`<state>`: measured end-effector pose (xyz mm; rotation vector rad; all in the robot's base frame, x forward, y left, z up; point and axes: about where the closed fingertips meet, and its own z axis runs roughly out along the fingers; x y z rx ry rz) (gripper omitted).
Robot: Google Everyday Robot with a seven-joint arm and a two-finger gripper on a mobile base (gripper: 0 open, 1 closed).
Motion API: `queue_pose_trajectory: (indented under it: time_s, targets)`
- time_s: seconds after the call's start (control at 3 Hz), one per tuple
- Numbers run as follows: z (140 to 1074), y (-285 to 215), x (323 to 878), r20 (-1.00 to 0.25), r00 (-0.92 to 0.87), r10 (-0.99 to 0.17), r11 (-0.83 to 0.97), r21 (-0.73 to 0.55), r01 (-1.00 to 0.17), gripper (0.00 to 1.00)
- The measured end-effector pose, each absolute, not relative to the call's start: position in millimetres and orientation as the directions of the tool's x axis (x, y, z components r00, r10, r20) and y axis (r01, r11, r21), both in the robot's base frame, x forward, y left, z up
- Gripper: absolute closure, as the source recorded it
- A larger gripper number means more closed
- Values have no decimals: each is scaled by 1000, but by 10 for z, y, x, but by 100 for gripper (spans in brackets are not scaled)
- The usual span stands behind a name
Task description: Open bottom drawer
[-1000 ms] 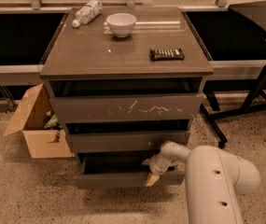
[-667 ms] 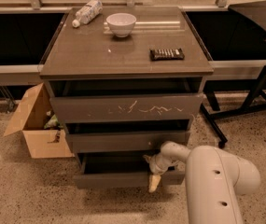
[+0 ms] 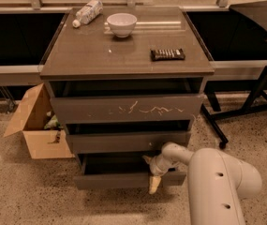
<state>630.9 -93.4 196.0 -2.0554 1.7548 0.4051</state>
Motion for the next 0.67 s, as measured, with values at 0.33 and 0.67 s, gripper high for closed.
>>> queue_pose_trajectory:
  time_s: [0.33,0.67]
  targets:
    - [1926,-823,6283,-503,199,-841,-159,-121,-980,0]
    - [1862,-670,6274,-535,225,-814,-195,-113,-974,0]
